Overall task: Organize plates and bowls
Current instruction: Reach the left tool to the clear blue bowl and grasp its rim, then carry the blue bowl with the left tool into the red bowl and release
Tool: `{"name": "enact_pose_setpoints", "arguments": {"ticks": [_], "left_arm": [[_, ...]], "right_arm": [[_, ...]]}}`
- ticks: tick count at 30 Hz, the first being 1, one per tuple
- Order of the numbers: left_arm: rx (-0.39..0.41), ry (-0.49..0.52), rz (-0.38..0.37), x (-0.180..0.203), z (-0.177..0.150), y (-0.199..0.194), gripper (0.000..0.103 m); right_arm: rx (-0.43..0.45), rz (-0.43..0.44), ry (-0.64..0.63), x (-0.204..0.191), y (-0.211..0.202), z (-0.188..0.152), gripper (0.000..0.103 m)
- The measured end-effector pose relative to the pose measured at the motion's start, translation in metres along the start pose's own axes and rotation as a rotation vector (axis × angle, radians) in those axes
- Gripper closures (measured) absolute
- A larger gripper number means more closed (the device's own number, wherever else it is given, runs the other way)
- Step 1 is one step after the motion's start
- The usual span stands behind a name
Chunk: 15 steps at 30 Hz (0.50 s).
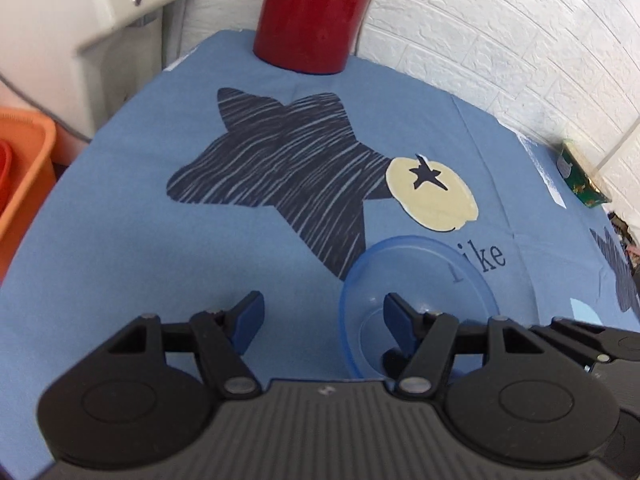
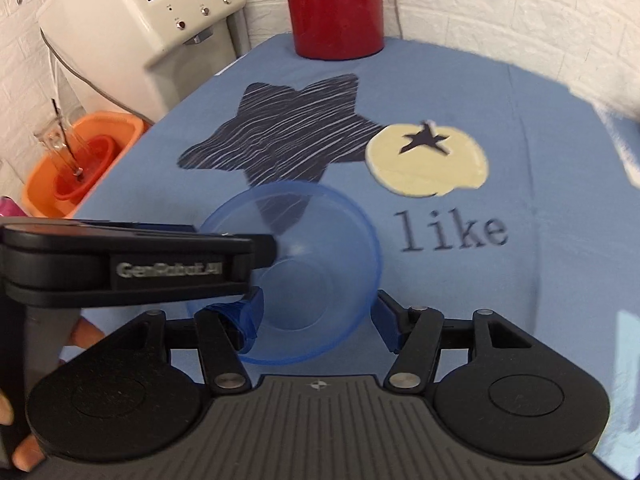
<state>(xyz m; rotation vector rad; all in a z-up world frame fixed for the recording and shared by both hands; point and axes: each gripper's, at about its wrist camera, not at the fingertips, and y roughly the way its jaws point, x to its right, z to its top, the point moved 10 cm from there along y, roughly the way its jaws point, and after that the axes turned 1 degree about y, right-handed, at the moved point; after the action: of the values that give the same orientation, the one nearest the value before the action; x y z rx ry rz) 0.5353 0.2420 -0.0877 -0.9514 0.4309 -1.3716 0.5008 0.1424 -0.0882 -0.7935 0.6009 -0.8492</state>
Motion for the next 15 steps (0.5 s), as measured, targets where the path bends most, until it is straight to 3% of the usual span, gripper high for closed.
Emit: {"name": "enact_pose_setpoints", "arguments": {"ticks": [3, 7, 15], "left_arm": [[-0.022, 0.036, -0.008, 0.008, -0.003, 0.0, 0.075], [-0.058, 0.023, -0.045, 0.012, -0.009, -0.005, 0.075], [-0.057, 0.053, -0.103, 0.045, -0.025, -0.048, 0.076]], "right_arm": [[-0.002, 0.049, 0.019, -0.013, -0.002, -0.002, 0.058], [0.005, -0.018, -0.035, -0.024, -0.011, -0.002, 0.055], [0.019, -0.019, 0.009, -0.019, -0.054, -0.019, 0.055]]}}
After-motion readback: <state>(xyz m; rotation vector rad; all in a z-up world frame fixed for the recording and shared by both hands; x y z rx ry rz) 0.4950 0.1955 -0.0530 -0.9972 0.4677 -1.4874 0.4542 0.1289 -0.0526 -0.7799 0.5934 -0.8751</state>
